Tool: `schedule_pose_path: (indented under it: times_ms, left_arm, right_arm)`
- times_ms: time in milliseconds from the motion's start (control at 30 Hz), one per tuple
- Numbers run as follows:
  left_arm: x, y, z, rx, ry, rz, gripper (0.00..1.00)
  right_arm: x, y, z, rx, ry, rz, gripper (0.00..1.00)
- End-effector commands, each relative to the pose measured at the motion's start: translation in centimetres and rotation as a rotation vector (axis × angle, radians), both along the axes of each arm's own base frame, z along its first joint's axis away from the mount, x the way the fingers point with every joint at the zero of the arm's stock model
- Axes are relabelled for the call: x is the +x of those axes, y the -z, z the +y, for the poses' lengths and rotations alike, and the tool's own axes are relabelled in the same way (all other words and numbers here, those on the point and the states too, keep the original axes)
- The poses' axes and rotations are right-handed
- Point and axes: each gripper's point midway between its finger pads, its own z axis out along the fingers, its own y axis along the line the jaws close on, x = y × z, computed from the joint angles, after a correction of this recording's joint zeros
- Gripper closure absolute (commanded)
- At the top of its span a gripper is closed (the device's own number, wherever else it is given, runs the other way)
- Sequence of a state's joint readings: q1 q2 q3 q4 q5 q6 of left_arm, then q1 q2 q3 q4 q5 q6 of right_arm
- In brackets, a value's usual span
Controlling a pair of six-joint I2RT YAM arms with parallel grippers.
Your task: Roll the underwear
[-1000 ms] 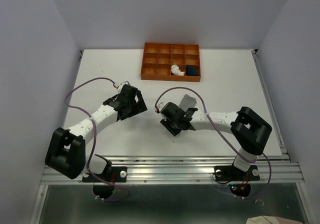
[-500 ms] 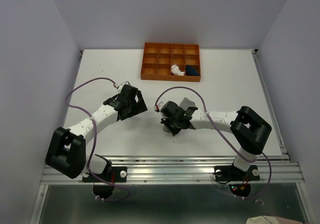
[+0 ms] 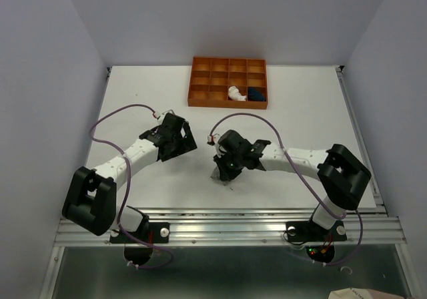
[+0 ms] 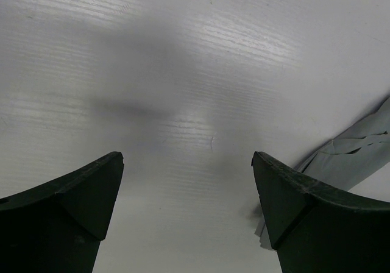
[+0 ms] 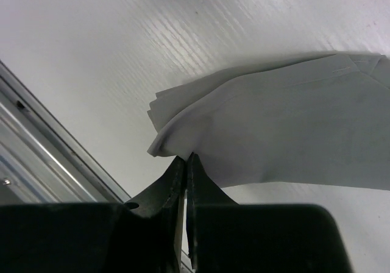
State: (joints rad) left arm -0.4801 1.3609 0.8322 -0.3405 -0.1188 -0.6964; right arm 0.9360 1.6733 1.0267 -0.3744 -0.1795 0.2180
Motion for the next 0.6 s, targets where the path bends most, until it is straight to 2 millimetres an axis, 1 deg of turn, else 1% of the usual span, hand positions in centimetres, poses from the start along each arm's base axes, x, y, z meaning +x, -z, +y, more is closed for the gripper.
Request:
schedule_pose_path:
  times_ms: [0,100,200,267,367,433,467,500,533,567]
  left_arm:
    - [0.6,-0.6,-0.3,-0.004,0.015,-0.009,0.01]
    - [0.6,-0.3,-0.4,0.0,0.022,0.001,0.01]
    - [0.8,-0.3,-0.5,0.0,0.029,0.004,0.01]
    - [0.8,-0.2,-0.6,-0.001,0.035,0.01,0.01]
    - [1.0,-0.1,-0.7,0.005,0.039,0.016,0.01]
    - [1.0,0.0,-0.8,0.005,0.046,0.022,0.01]
    - [1.0,0.0,-0.8,0.005,0.048,0.022,0.01]
    - [1.1,0.0,-1.0,0.002,0.05,0.022,0.01]
    - [1.1,0.0,-1.0,0.001,0.053,0.024,0.01]
    - [1.1,0.0,-1.1,0.001,0.055,0.026,0.01]
  right_arm:
    - [0.9,-3.8,1.6,0.167,0.028,0.018,0.99]
    - [1.6,-4.0,1.1,0.203,0.055,0.043,0.99]
    - [1.7,-4.2,1.0,0.244,0.063,0.077,0.99]
    - [2.3,-4.1,0.5,0.253,0.09,0.096,0.99]
    - [2.7,-3.8,0.0,0.265,0.109,0.118,0.99]
    - [3.6,-3.5,-0.7,0.268,0.141,0.128,0.99]
    - [3.5,-3.4,-0.7,0.268,0.146,0.137,0.99]
    - [3.9,-3.2,-1.1,0.268,0.163,0.142,0.99]
    - [3.8,-2.7,-1.1,0.262,0.164,0.154,0.99]
    - [4.1,-2.5,-1.4,0.261,0.181,0.16,0.99]
